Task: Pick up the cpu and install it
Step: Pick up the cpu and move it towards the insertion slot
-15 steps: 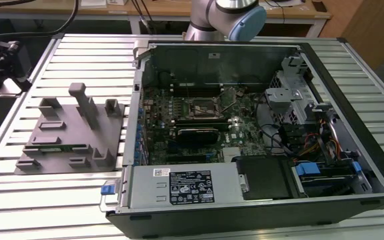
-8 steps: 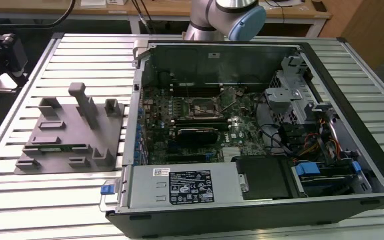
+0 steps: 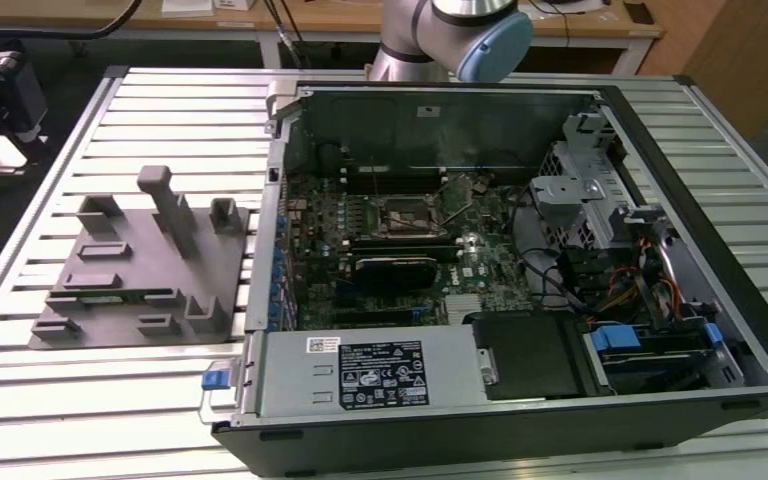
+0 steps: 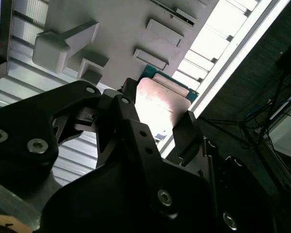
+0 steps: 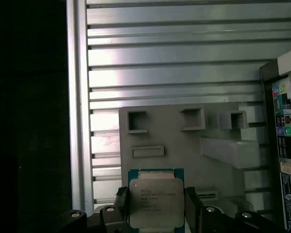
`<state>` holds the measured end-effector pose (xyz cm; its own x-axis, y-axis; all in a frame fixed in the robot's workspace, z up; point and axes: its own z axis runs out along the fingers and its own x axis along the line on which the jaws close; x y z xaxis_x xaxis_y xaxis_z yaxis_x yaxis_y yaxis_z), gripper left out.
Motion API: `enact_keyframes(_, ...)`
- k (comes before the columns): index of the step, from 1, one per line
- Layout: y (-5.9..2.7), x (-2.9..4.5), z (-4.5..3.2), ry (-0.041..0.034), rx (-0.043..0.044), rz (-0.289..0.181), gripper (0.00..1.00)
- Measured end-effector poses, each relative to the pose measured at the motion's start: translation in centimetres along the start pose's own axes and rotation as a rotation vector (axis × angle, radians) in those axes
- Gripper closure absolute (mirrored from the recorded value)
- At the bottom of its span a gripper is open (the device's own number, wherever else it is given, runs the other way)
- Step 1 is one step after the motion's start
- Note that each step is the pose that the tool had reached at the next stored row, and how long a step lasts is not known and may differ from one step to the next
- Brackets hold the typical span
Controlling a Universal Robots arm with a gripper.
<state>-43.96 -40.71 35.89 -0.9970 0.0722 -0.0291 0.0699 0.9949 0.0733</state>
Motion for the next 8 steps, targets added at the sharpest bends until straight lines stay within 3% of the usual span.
enact_keyframes(8,0.10,-0.04,-1.40,0.0000,-0.0004,0.000,0.45)
